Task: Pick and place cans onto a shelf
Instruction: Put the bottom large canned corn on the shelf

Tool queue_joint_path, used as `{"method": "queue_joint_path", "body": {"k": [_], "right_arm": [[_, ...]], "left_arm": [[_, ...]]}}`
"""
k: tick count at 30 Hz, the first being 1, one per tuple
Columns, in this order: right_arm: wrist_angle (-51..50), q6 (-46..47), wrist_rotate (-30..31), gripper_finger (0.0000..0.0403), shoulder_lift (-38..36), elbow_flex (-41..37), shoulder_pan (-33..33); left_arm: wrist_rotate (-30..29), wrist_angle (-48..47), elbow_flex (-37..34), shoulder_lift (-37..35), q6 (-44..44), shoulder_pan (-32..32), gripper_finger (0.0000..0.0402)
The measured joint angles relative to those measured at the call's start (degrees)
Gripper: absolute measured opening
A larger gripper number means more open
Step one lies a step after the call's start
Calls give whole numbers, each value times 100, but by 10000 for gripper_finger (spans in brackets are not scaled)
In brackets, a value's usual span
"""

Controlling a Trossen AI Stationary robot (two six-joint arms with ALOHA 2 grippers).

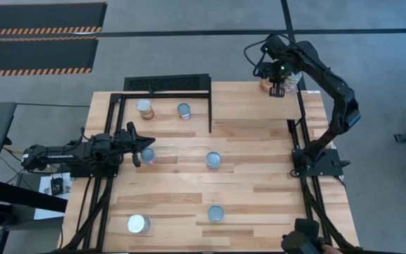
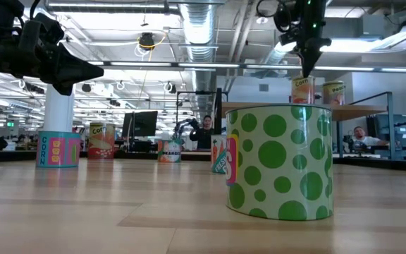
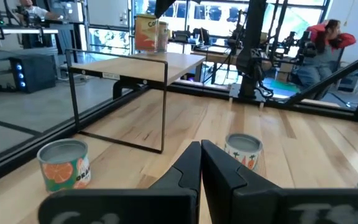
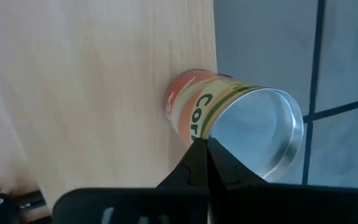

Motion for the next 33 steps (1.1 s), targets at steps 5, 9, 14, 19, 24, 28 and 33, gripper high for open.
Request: {"method": "queue_joint_path", "body": {"k": [5, 9, 14, 19, 24, 28, 33], "right_arm": [[78, -50, -29, 4, 119, 6, 5], [87, -67, -29, 14, 211, 4, 5], [87, -69, 86, 36, 237, 8, 5], [50, 13, 217, 51, 244, 6, 12], [49, 44, 237, 63, 244, 6, 32], [50, 44, 269, 67, 244, 6, 58], [50, 76, 280, 68, 244, 6, 59]], "left_arm": [[-1, 0, -1, 0, -3, 0, 0], [-2, 0, -1, 0, -4, 0, 0], [-13, 0, 0, 0, -5, 0, 0], [-41, -1, -2, 0, -5, -2, 0], [-44, 0, 0, -2, -5, 0, 0], [-45, 0, 0, -1, -4, -1, 0], [-63, 0, 0, -2, -5, 0, 0]]}}
